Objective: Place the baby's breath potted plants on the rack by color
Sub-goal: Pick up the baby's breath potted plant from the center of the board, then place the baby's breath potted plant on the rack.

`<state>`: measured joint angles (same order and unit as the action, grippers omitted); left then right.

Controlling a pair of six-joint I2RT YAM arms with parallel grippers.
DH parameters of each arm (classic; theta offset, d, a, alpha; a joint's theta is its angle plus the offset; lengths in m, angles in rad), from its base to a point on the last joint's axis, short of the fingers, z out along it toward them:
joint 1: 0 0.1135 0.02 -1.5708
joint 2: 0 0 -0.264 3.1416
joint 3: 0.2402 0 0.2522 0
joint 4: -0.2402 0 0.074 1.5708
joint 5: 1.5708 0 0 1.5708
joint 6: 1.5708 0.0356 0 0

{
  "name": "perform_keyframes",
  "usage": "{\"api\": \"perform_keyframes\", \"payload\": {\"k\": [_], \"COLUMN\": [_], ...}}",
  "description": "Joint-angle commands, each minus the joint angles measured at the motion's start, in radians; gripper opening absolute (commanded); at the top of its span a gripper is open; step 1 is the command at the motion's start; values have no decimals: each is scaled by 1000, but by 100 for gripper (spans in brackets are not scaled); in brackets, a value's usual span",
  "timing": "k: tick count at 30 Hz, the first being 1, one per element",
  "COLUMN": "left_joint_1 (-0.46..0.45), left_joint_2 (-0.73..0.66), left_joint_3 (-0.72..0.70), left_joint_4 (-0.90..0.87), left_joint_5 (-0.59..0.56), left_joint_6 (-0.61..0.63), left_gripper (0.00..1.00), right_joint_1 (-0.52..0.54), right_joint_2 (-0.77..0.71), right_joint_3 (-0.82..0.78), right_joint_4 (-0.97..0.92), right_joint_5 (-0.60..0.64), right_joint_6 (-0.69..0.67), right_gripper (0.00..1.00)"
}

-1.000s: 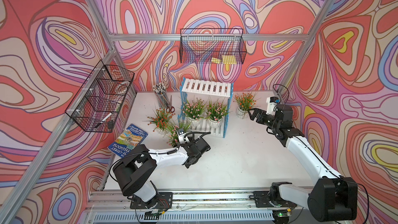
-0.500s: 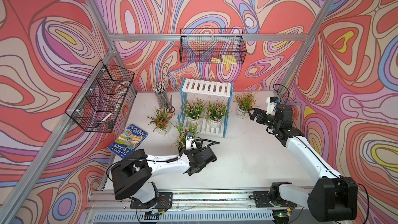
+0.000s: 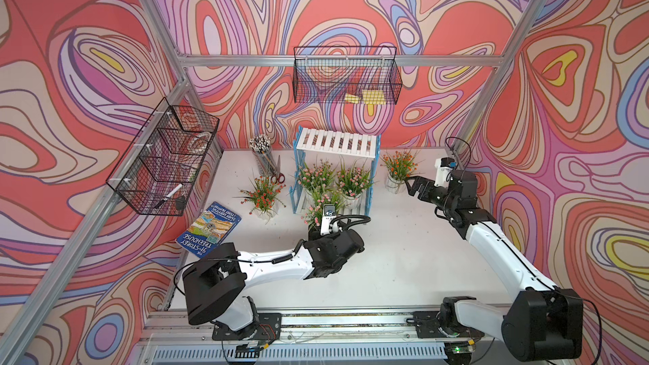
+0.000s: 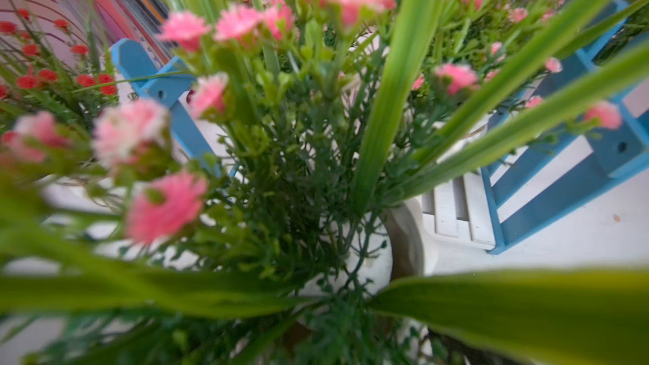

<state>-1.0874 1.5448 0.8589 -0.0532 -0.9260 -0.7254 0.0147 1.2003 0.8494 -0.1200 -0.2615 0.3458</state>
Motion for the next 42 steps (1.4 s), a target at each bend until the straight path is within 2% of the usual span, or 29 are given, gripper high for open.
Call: {"api": "perform_keyframes", "payload": {"k": [1,12,26,42], "left_joint_1": [30,126,147,223], "left_joint_2": [40,121,224,280], "left_joint_3": [48,76,36,43], "left_joint_4": [117,289,598,599], "left_joint_5": [1,62,78,110], "left_joint_6": [85,218,342,317], "left_gripper": [63,63,63,63], "right_joint_1": [5,5,5,4], "right_joint_2": [-16,-16,-7,11], "right_joint_3": [-6,-4,-2,7], "right_joint_4": [-5,-10,-8,-9], "right_joint_5": [18,24,16,11], "right_joint_6": [-17,-21,-21,-22], "right_gripper": [98,98,98,98]}}
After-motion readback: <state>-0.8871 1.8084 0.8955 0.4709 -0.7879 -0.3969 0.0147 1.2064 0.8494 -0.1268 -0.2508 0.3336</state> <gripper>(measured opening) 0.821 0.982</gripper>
